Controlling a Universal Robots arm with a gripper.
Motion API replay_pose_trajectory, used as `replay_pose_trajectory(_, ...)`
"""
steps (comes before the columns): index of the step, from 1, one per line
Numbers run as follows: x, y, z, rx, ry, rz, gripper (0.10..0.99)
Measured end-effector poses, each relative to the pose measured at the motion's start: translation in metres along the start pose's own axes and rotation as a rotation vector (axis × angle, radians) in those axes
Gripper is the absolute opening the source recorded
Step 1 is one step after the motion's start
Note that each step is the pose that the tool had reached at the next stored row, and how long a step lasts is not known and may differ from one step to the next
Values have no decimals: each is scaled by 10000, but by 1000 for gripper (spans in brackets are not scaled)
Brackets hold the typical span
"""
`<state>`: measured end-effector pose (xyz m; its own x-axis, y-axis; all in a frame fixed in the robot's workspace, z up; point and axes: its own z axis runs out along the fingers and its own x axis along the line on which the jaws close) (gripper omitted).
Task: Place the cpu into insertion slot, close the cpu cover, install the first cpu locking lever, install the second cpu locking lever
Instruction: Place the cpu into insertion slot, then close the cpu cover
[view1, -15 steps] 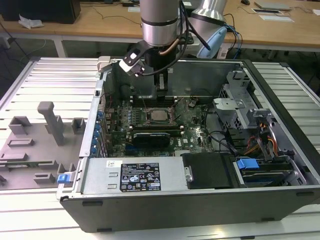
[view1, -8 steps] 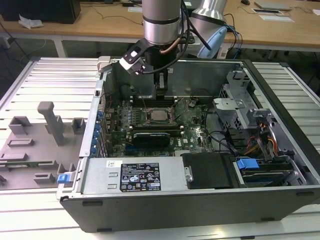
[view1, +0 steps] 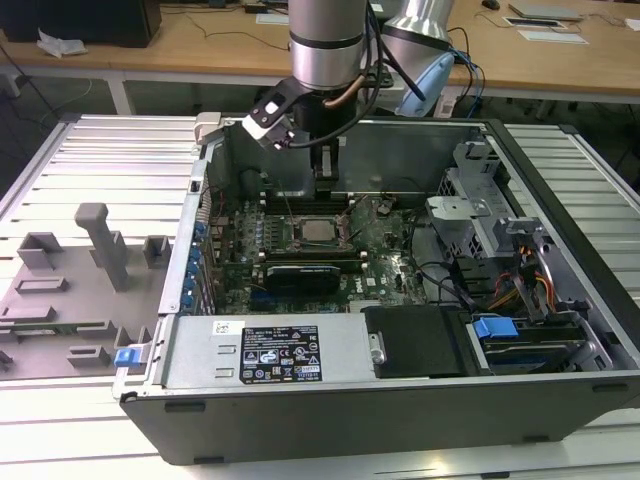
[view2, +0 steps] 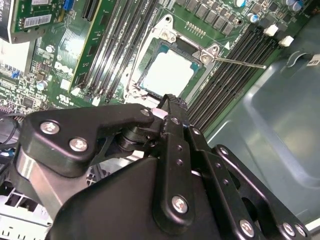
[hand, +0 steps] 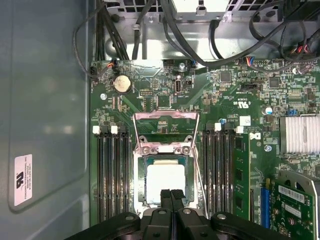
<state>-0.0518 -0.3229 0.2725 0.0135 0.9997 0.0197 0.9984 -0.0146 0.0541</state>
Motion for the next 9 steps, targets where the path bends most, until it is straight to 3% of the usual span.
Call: replay_pose_trajectory(9,0,10,1,0,0,-1,106)
